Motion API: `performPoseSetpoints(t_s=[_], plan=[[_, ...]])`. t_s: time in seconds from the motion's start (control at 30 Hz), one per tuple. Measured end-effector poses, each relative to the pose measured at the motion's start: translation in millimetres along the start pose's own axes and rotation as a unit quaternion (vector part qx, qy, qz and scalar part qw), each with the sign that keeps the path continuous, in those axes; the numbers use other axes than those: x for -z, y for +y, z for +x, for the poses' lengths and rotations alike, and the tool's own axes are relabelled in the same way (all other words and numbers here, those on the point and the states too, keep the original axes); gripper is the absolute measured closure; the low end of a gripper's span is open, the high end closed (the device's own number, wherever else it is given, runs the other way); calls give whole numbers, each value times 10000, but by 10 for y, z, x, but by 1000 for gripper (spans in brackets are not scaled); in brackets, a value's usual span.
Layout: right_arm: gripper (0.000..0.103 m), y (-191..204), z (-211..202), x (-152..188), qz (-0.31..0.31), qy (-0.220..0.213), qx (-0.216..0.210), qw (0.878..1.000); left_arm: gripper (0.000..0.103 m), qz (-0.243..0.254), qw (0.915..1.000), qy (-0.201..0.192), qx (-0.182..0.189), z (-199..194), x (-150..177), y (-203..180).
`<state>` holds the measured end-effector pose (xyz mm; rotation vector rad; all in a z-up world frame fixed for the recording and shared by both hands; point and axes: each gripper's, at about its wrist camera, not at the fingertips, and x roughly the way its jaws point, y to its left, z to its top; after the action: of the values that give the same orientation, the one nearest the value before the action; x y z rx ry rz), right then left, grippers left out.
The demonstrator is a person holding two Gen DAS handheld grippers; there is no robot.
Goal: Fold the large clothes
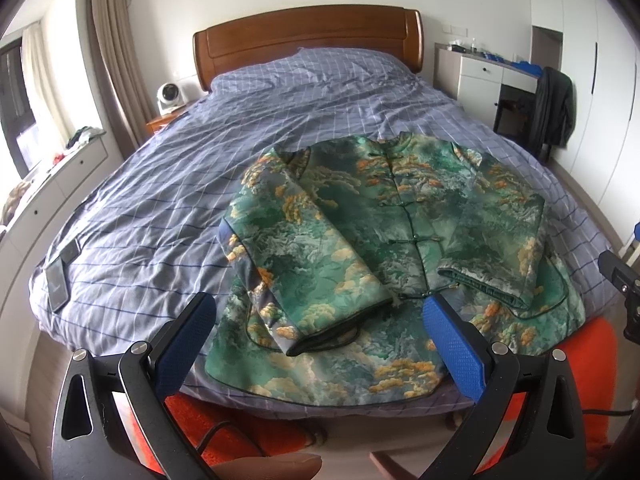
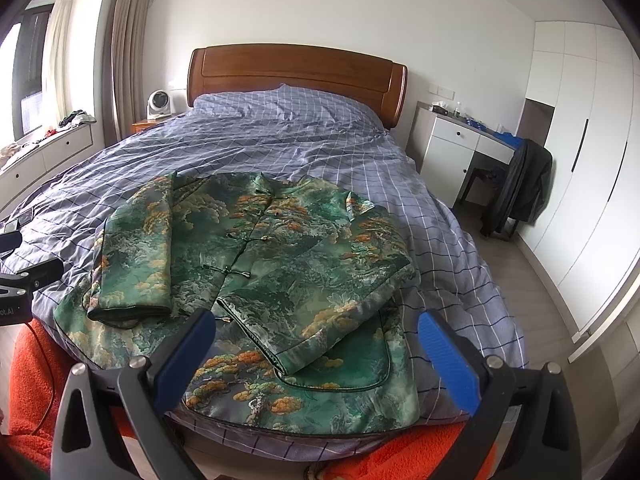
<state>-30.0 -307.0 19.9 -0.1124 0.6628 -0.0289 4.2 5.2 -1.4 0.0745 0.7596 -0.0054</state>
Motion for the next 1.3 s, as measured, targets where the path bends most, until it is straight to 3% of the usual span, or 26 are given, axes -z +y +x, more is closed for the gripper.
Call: performPoseSetpoints(t_s=[0.67, 0.93, 1.13, 1.3], plan=[[0, -34, -11, 18, 38, 4, -76, 10000, 0, 4, 10000, -14, -54, 10, 41, -3], [0, -49, -17, 10, 87, -90, -347, 9993, 0, 51, 10000, 18, -28, 7, 56, -27], [0, 44, 204, 25, -520, 34, -1021, 9934, 0, -63, 9998, 150, 145, 51, 52, 28], [0, 175, 846, 146, -1533, 836, -1045, 9791, 0, -58, 9998, 140, 123, 61, 53, 73]])
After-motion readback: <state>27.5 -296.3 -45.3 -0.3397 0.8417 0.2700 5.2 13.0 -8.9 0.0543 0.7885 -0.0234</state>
